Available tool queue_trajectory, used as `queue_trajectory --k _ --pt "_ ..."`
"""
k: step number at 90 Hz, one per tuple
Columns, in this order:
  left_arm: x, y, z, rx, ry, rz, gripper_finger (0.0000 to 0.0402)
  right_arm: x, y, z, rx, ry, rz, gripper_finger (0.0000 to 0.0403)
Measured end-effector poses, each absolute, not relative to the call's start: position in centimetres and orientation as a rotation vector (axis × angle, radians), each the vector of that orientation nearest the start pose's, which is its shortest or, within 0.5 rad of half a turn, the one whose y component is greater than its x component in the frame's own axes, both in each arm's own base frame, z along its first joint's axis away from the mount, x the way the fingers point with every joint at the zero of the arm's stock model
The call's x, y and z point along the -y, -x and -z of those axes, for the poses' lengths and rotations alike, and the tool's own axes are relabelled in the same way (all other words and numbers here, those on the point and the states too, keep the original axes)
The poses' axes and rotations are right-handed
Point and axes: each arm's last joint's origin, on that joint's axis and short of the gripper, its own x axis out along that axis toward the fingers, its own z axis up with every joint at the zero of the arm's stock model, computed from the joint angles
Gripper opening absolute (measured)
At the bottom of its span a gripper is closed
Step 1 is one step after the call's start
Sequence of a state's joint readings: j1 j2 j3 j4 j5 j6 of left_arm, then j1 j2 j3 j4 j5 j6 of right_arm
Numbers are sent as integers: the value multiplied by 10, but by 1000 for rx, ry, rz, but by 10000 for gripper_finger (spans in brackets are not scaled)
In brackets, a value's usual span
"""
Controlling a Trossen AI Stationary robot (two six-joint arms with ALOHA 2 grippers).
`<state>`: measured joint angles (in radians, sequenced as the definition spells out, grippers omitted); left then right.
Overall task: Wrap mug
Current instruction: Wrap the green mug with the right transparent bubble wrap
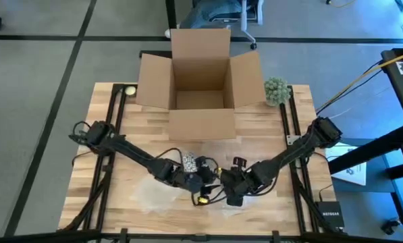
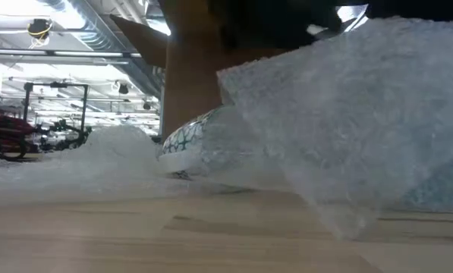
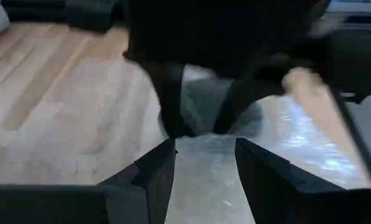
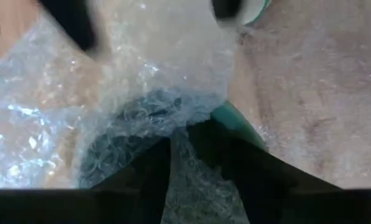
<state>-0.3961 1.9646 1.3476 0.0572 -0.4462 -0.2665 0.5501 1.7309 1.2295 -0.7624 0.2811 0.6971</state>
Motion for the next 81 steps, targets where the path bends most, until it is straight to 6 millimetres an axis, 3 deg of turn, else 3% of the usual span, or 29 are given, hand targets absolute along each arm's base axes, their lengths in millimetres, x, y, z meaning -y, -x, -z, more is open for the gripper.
queue_trajectory --k 17,56,68,81 --pt "146 -419 -190 -480 68 -144 153 -165 -285 -218 -1145 -108 163 152" --pt "142 -420 -189 -483 96 -150 153 -151 -247 -275 -1114 -188 43 152" --pt "141 -420 -189 -483 98 -151 153 -162 -233 -281 -1124 -160 -37 152" --pt "141 -420 -189 -483 98 -151 153 -188 -212 -275 -1132 -124 -102 152"
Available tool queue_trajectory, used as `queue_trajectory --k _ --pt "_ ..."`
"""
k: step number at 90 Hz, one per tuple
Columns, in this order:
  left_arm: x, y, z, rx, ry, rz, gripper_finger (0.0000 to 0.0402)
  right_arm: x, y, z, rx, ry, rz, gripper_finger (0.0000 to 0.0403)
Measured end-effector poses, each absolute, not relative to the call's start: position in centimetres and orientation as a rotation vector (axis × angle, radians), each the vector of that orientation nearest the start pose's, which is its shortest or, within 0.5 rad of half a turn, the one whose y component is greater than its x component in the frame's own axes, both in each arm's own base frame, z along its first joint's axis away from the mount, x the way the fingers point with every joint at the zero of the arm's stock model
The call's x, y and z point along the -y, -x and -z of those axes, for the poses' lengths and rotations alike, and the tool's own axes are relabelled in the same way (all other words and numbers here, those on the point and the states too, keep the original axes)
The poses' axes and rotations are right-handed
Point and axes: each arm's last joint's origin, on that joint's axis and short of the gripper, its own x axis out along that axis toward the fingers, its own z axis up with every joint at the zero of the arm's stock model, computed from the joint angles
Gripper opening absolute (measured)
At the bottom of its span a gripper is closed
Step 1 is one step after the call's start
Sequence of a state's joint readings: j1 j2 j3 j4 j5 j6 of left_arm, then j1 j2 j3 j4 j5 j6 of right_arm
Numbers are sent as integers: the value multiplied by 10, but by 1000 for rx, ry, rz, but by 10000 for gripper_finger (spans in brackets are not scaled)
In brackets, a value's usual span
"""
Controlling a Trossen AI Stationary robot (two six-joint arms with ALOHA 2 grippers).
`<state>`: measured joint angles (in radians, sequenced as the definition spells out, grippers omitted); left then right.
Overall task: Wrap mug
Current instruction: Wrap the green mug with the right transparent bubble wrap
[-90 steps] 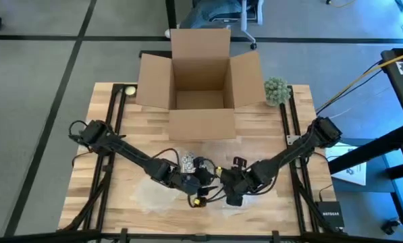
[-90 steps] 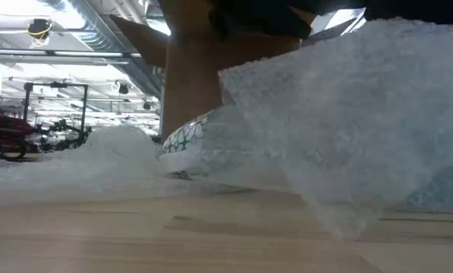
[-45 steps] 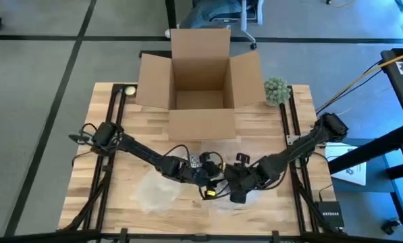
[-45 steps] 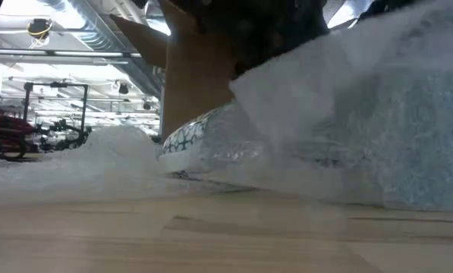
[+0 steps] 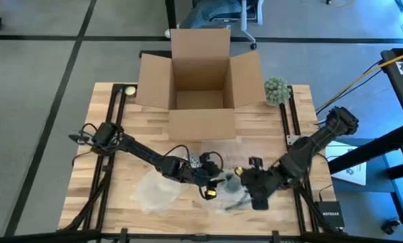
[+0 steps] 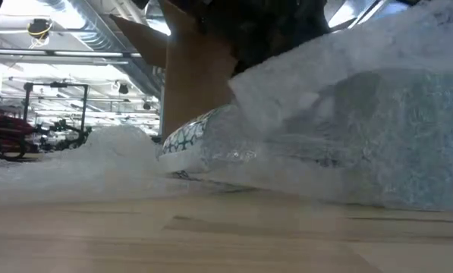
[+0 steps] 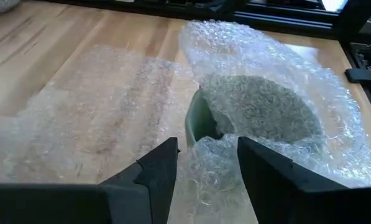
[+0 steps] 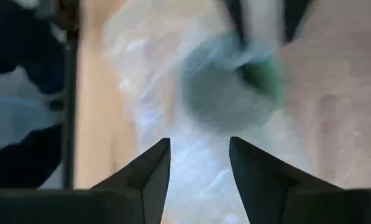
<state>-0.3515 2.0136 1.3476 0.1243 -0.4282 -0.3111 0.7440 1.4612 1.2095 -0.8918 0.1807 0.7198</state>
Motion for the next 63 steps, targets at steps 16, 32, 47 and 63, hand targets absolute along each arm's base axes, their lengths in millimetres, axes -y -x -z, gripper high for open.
queue_trajectory --k 16,32,47,63 --pt "141 -420 -189 -482 104 -153 153 -214 -184 -242 -1080 -149 -92 152" --pt "141 -421 -189 -482 106 -156 153 -225 -177 -193 -968 -139 -80 152" --pt "140 -421 -189 -481 112 -159 153 -218 -194 -185 -872 -60 48 152" --pt "140 -421 -189 -481 116 -161 153 -211 -222 -216 -852 36 19 152"
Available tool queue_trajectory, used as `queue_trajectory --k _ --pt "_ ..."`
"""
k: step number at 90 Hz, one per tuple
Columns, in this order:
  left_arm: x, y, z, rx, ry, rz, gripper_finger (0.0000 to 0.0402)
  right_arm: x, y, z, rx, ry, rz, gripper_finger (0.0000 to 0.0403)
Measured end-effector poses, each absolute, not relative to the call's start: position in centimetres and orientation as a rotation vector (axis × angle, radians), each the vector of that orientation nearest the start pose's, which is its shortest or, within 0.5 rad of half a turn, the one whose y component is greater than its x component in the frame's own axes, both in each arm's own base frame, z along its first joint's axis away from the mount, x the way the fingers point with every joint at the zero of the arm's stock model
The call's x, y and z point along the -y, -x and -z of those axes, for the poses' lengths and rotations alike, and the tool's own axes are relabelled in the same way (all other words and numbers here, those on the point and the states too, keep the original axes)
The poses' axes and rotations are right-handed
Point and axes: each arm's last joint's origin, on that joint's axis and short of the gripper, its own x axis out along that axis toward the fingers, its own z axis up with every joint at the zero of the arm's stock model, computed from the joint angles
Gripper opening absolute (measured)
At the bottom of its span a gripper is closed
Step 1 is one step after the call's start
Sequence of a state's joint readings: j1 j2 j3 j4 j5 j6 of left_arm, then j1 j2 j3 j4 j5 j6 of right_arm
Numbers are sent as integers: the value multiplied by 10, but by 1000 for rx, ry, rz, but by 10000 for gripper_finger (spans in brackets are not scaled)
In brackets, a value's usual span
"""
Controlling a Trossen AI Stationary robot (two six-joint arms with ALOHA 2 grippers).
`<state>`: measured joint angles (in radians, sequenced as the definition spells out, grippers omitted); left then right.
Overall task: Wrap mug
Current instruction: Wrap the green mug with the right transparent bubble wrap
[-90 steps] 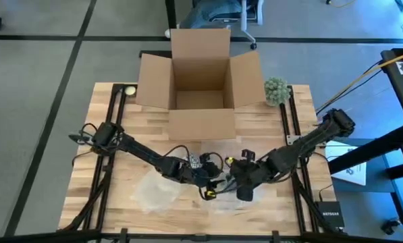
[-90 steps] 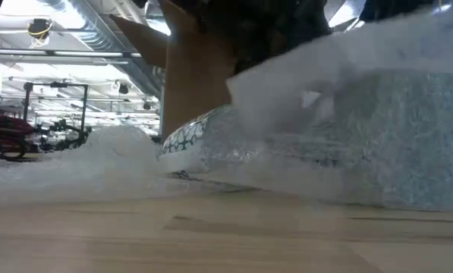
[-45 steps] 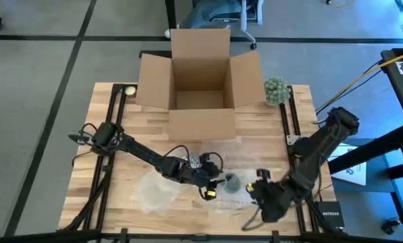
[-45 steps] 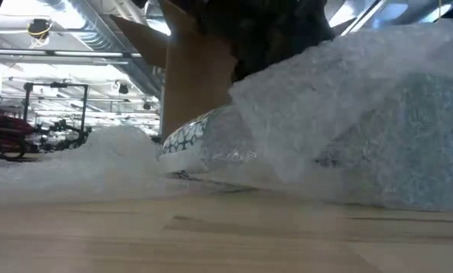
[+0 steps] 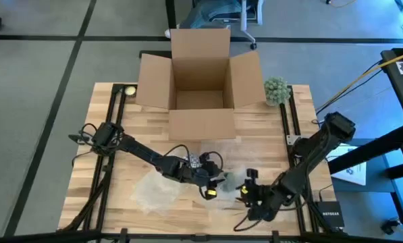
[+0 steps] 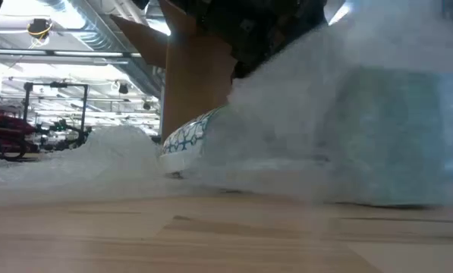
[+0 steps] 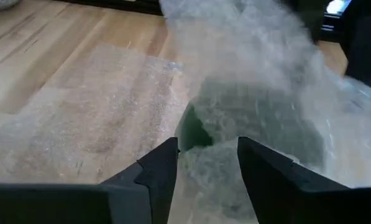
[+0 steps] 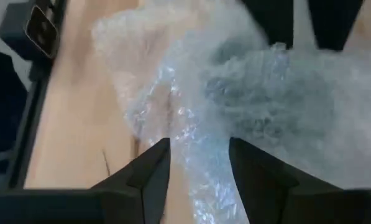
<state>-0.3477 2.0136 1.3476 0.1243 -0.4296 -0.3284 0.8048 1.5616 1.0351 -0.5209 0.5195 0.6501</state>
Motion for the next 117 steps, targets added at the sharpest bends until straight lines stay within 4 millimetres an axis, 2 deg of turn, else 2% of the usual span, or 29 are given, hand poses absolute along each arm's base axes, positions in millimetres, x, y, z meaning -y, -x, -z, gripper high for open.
queue_trajectory --k 11,19,29,38,54,66,74,82,99,109,117 --pt "140 -421 -189 -481 116 -160 153 -197 -238 -230 -870 62 58 152" --pt "140 -421 -189 -481 118 -161 153 -183 -248 -232 -899 35 95 152" --pt "139 -420 -193 -484 107 -159 153 -165 -260 -220 -979 -43 114 152" --pt "137 -414 -205 -493 108 -158 153 -155 -265 -207 -1054 -84 118 152" --pt "134 -399 -237 -488 127 -154 153 -155 -267 -201 -1056 -70 132 152" --pt "138 -397 -245 -458 143 -101 153 -156 -270 -202 -1027 -80 125 152" --pt "142 -402 -235 -478 155 -46 153 -156 -270 -203 -1017 -78 129 152" --pt "145 -409 -216 -502 154 -47 153 -156 -270 -203 -1017 -77 128 152" --pt "131 -429 -181 -491 189 -108 153 -157 -270 -202 -1022 -76 123 152" --pt "128 -433 -173 -501 231 -124 153 -157 -270 -207 -1044 -82 101 152" --pt "129 -433 -173 -494 233 -120 153 -159 -270 -221 -1083 -95 72 152"
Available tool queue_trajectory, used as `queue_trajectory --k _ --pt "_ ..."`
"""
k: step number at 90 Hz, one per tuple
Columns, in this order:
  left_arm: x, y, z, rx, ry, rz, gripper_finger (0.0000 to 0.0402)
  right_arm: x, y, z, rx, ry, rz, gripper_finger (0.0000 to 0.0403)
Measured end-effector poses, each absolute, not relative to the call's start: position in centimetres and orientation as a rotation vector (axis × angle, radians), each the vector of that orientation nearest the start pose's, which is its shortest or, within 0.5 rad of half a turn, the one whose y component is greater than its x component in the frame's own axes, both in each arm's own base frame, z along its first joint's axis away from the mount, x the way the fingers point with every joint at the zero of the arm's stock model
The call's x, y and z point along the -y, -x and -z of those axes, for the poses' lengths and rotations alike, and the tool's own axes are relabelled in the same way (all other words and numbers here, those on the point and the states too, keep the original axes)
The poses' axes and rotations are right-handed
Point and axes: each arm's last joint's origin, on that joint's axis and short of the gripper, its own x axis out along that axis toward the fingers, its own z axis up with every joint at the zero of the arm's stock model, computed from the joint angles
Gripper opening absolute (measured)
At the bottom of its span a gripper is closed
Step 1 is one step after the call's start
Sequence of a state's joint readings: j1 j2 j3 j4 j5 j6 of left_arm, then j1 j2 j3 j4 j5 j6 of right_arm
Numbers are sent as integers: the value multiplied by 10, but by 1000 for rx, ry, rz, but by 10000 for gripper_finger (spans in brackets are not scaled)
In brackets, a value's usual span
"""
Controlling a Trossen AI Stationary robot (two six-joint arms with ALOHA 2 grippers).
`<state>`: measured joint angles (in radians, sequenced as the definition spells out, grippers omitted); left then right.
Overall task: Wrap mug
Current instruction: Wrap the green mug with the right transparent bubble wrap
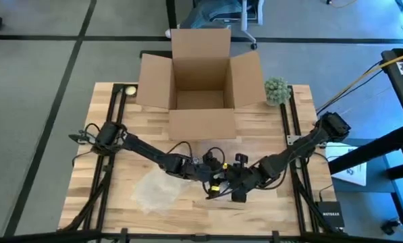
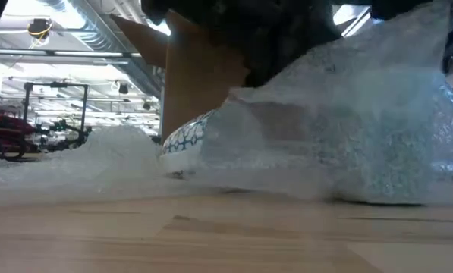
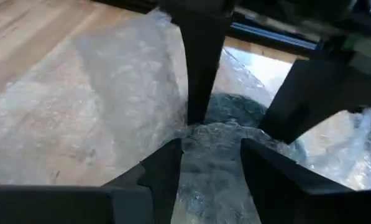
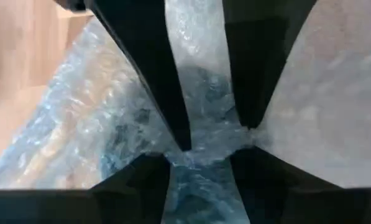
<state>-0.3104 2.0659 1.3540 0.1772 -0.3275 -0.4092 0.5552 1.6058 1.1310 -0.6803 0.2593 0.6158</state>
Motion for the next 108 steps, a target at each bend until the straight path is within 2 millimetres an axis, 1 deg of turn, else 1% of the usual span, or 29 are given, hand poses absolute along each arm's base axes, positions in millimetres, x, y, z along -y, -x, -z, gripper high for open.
queue_trajectory --k 10,18,24,30,36,43,52,59,69,80,89,99,108 --pt "133 -433 -173 -479 220 -109 153 -161 -270 -247 -1143 -106 31 152" --pt "134 -433 -173 -471 221 -104 153 -161 -268 -268 -1181 -77 25 152" --pt "136 -433 -173 -467 217 -97 153 -158 -267 -280 -1163 -35 70 152" --pt "137 -433 -173 -463 218 -95 153 -155 -268 -283 -1095 36 163 152" --pt "137 -433 -173 -464 218 -92 153 -151 -269 -278 -1041 115 249 152" --pt "137 -433 -173 -465 215 -91 153 -144 -271 -264 -1036 136 295 152" --pt "137 -433 -173 -465 213 -89 153 -147 -271 -246 -1098 60 201 152" --pt "137 -433 -173 -465 212 -89 153 -159 -271 -241 -1081 -7 94 152" --pt "138 -433 -172 -467 210 -86 153 -170 -267 -226 -1059 -26 29 152" --pt "138 -433 -172 -467 202 -83 153 -168 -266 -201 -1089 -53 33 152" --pt "138 -432 -172 -467 196 -81 153 -164 -268 -189 -1073 -80 40 152" --pt "138 -432 -172 -466 197 -80 153 -161 -272 -182 -1085 -94 30 152" --pt "138 -433 -172 -466 198 -79 153 -159 -277 -189 -1111 -104 7 152"
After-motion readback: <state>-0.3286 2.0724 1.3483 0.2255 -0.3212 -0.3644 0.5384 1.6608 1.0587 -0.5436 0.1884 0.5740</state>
